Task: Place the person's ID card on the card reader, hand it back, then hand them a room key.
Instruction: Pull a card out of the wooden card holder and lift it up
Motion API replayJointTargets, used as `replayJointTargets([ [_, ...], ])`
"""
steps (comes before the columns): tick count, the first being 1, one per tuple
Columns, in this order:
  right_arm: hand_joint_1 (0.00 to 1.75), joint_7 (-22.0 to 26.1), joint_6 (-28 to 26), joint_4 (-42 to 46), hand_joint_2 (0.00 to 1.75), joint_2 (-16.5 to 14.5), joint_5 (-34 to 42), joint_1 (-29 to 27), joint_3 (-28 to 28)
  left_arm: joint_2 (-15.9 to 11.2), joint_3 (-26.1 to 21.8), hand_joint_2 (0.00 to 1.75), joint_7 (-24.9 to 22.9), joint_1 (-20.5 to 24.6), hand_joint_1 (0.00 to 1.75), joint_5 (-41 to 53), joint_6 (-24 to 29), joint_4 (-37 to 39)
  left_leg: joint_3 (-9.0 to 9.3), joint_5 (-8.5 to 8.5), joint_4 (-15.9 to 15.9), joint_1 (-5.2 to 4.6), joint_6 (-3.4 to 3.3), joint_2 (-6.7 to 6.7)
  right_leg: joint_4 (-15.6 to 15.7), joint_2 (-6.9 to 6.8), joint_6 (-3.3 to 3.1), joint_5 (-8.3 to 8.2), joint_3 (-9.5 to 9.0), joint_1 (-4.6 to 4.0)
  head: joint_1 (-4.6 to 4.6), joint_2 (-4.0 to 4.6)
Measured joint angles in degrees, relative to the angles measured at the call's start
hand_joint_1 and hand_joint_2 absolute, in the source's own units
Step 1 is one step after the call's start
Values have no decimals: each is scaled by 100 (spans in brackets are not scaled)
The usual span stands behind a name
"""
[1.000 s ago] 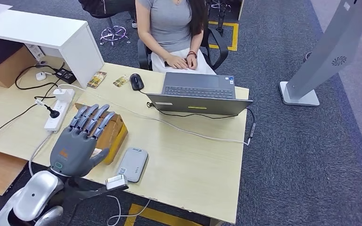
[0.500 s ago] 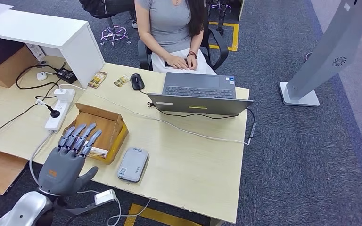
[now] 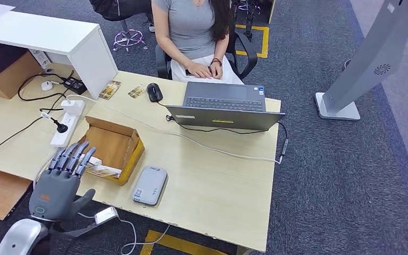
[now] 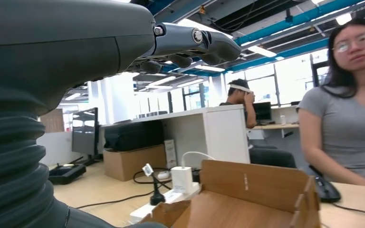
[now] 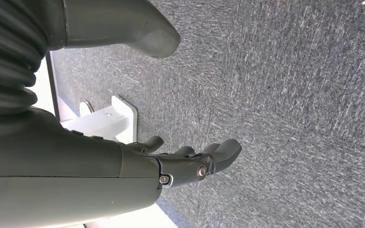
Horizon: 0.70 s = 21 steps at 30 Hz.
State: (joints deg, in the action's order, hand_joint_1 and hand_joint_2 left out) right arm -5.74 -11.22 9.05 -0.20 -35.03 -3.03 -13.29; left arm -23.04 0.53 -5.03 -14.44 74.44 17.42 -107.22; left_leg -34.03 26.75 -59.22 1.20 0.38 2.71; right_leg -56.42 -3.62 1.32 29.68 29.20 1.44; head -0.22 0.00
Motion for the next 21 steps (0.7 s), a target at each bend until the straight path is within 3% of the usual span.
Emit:
replayJointTargets([
  [9,0,-7,29,0,175,0,-30,3,0,139,-503,175,117,1,0,9,-74,467,-1,0,0,0,0,0,0,0,0,0,0,1,0,0],
  [21,0,-8,70,0,175,0,-37,16,0,256,-600,175,155,89,0,14,-193,714,0,0,0,0,0,0,0,0,0,0,1,0,-1,0],
])
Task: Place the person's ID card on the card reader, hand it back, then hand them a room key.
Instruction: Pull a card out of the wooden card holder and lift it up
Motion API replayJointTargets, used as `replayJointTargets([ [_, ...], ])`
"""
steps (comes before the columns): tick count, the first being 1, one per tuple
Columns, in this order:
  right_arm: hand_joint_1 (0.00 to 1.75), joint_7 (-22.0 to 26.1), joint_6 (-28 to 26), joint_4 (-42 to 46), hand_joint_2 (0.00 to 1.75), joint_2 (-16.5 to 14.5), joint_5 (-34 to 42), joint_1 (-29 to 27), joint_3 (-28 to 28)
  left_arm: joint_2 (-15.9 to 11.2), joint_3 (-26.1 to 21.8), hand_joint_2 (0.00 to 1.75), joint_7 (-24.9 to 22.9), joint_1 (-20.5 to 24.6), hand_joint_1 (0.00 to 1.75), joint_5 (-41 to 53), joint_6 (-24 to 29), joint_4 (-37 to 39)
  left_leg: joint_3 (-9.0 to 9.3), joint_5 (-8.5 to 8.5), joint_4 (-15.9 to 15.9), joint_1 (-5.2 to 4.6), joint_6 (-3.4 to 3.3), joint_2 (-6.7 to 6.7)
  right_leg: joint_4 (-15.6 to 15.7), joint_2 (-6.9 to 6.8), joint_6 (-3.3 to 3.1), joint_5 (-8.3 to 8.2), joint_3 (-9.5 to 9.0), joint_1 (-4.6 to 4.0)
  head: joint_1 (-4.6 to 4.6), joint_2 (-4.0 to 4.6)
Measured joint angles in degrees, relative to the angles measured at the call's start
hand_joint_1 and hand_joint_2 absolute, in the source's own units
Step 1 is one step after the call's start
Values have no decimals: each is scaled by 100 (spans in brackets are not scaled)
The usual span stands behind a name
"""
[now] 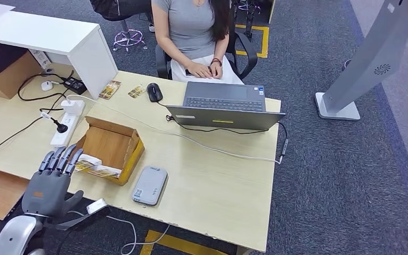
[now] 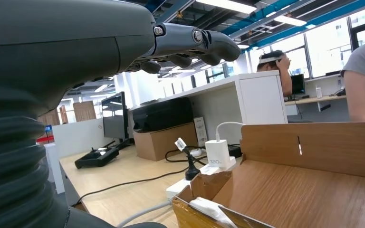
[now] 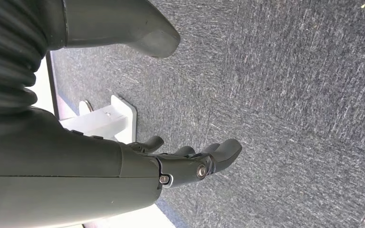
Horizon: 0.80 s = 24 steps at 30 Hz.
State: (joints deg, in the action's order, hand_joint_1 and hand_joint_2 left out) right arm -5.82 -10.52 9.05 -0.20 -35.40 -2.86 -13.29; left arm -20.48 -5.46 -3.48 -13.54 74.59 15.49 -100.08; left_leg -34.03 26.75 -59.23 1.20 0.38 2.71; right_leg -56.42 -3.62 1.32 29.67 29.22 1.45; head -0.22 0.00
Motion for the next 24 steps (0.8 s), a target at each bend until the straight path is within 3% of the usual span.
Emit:
replayJointTargets([
  [14,0,-19,37,0,175,0,-8,27,0,117,15,175,-10,272,0,28,-164,241,0,0,0,0,0,0,0,0,0,0,3,0,-1,0],
  [24,0,-55,76,0,175,0,-93,50,0,242,275,175,-186,634,0,21,-440,530,0,0,-1,0,0,1,0,1,1,-4,2,0,1,0],
])
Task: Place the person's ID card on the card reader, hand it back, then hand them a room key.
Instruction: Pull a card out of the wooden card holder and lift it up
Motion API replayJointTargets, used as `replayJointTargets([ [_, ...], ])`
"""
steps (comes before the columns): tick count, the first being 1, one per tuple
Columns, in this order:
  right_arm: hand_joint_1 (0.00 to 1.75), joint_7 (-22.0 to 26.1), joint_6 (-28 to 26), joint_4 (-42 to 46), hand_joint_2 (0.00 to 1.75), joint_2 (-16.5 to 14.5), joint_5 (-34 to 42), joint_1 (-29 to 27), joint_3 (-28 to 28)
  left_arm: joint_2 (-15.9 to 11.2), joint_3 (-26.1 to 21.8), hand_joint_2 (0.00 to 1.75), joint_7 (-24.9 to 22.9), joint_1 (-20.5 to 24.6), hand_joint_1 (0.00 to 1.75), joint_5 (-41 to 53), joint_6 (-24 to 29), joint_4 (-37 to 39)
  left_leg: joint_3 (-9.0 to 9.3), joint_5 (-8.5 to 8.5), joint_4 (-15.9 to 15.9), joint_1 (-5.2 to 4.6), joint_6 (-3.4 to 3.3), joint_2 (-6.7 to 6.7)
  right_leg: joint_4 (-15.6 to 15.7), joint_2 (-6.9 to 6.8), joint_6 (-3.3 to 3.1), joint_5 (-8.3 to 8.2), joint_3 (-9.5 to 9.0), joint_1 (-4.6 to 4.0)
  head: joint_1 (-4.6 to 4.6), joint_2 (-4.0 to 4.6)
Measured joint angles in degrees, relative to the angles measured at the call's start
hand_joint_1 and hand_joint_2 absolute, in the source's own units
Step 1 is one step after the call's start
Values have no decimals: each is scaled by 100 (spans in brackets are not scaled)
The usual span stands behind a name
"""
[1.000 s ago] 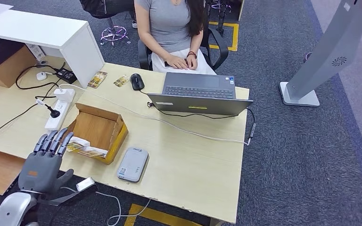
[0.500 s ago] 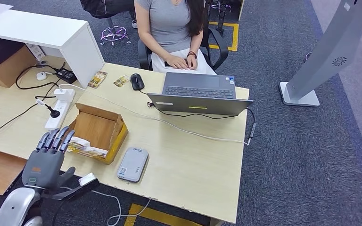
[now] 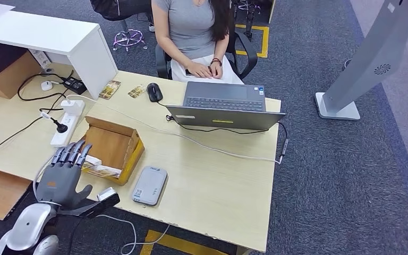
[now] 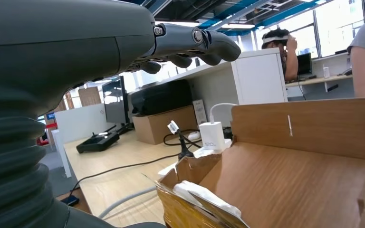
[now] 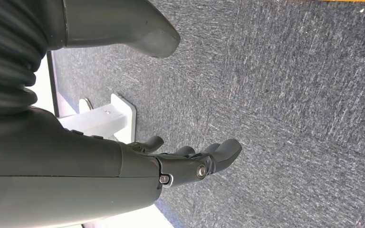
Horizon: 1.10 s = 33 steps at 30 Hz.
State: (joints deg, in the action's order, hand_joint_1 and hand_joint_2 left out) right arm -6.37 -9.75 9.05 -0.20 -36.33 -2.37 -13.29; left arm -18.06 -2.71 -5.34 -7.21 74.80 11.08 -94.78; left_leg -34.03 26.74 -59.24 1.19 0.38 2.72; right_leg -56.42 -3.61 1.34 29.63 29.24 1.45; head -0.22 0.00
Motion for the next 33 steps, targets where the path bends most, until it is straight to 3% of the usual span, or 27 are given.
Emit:
replayJointTargets([
  [16,0,-23,36,2,175,1,-18,7,0,71,346,175,-98,219,0,-68,-319,331,0,0,0,0,0,1,0,2,0,0,1,0,-1,0],
  [33,0,-25,55,3,175,2,-76,7,0,82,409,175,-183,288,0,-122,-446,507,0,0,0,0,0,1,0,2,0,0,1,0,0,0],
])
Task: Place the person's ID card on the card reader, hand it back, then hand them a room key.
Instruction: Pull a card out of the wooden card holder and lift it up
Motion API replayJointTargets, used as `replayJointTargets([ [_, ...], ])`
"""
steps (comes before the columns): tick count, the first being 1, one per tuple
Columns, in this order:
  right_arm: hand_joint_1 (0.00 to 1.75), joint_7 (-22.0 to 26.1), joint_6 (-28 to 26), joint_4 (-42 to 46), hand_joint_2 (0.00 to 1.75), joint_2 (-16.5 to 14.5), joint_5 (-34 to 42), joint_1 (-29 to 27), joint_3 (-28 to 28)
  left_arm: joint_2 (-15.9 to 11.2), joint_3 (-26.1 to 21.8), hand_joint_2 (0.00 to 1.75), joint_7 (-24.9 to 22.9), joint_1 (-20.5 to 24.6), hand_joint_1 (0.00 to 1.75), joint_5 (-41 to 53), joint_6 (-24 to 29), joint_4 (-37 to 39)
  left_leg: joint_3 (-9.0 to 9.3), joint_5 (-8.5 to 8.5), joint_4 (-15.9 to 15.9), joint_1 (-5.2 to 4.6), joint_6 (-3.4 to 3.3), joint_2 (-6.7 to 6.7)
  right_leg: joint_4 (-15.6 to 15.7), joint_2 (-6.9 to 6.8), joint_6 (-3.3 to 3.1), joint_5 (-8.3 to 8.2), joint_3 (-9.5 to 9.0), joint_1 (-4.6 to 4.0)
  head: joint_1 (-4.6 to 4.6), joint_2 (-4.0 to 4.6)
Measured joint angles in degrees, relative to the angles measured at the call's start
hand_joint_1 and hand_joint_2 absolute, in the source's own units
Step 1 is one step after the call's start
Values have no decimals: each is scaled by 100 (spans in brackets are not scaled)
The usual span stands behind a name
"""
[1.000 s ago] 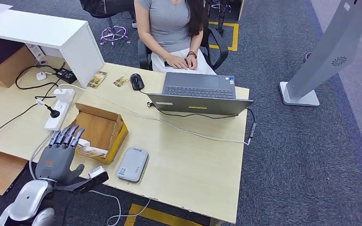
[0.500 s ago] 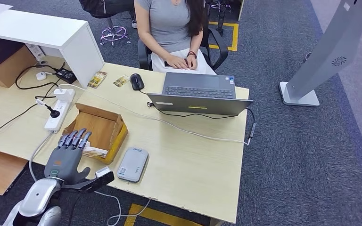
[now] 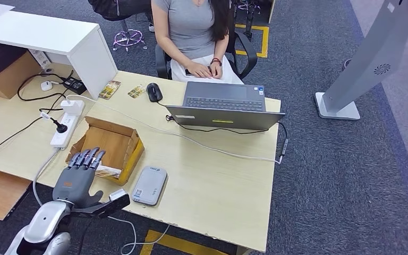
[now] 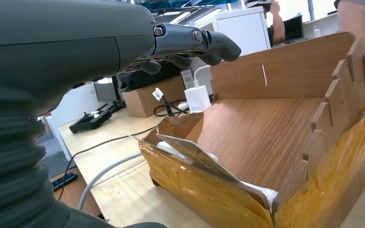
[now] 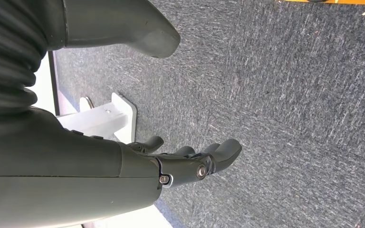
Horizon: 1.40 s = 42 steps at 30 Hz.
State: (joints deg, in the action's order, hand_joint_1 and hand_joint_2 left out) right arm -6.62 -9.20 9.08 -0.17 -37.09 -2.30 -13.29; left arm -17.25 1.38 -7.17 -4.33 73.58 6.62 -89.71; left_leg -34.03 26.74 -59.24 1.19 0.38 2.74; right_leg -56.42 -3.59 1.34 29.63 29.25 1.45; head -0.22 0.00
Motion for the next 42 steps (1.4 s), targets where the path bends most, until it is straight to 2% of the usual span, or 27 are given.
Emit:
replayJointTargets([
  [22,0,-7,38,1,175,0,-31,0,0,-31,-3,175,-56,30,0,-14,-14,215,0,0,0,0,0,0,0,0,0,0,-1,0,0,0],
  [42,0,-13,74,3,175,10,-131,3,0,-120,-122,175,-95,335,0,112,15,767,-1,0,0,0,0,-1,0,-1,0,0,-2,0,0,0],
])
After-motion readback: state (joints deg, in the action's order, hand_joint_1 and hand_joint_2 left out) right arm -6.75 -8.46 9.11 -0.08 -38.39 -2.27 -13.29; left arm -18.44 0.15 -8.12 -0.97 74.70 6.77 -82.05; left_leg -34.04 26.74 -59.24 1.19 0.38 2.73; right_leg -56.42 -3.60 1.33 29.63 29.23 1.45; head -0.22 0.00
